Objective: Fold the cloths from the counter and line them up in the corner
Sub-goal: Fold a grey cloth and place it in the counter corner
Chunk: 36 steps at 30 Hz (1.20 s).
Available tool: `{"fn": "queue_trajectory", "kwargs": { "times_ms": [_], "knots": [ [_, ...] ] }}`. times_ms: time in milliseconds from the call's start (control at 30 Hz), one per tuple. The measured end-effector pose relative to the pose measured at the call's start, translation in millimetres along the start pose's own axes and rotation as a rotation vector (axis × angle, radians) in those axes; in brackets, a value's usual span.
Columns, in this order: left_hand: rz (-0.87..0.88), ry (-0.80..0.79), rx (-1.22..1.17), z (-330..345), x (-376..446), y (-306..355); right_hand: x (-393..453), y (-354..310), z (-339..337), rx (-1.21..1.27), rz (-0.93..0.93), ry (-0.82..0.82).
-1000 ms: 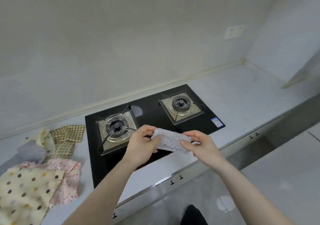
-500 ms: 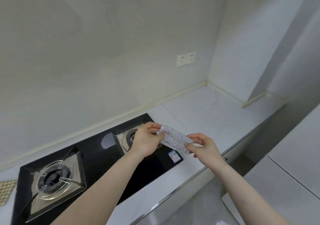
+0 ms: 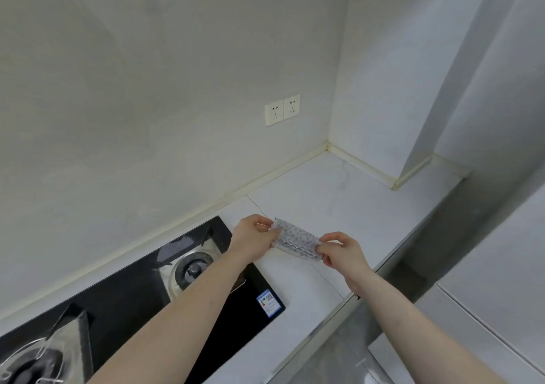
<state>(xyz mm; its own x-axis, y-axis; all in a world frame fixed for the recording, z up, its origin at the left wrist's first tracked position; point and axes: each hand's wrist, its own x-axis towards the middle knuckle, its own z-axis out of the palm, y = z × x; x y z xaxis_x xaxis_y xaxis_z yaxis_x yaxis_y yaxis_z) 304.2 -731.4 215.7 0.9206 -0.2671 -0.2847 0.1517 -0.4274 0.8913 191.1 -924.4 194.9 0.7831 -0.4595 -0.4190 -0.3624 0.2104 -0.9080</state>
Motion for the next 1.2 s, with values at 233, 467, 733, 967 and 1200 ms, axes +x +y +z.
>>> {"fn": "queue_trajectory", "kwargs": {
  "times_ms": [233,467,733,967,1200],
  "knots": [
    [-0.061,-0.146,0.187,15.1,51.8,-13.2,69.1,21.5,-14.1,0.178,0.155,0.178],
    [-0.097,-0.222,0.349,20.3,94.4,-13.5,161.9,29.8,-37.7,0.366,0.302,0.369],
    [-0.137,-0.152,0.391,46.7,149.7,0.9,280.4,20.4,-68.9,0.115,0.277,0.367],
    [-0.127,-0.106,0.383,66.6,186.3,25.1,381.7,24.5,-91.1,0.005,0.278,0.387],
    [-0.152,-0.064,0.402,76.5,206.7,38.3,469.5,-20.2,-86.8,-0.081,0.135,0.391]
  ]
}}
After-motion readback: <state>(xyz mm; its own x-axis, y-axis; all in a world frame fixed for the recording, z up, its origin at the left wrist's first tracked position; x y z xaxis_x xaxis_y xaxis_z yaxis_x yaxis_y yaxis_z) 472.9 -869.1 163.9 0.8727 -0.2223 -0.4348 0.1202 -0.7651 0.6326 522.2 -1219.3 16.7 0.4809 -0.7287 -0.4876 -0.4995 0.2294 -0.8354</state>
